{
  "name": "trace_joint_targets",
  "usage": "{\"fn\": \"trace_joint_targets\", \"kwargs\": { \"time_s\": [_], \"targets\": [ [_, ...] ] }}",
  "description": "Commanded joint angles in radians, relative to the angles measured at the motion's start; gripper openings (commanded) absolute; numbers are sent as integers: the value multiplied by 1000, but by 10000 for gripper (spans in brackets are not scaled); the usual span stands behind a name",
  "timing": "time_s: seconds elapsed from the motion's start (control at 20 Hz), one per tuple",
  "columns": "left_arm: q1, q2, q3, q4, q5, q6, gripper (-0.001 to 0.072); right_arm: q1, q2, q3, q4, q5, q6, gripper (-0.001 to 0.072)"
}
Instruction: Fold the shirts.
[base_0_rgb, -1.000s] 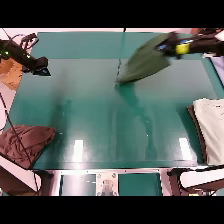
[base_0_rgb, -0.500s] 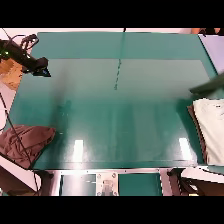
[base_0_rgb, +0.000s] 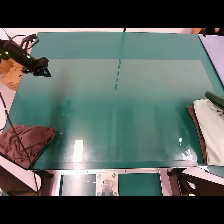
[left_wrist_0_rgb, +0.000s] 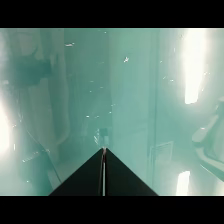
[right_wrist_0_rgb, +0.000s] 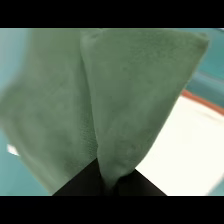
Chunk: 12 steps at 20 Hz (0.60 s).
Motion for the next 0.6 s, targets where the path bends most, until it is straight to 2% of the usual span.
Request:
{"fn": "trace_joint_targets", "kwargs": {
  "time_s": [0.0,0.35,0.55],
  "targets": [
    [0,0,0,-4,-7,1,26,-27,27,-86,-4,37,-4,14],
    [0,0,0,-3,-23,1,26,-27,29,-288,-128,66,-19,17],
    [0,0,0,-3,-23,2,26,-27,28,-492,-253,-1,-40,24]
  ]
}}
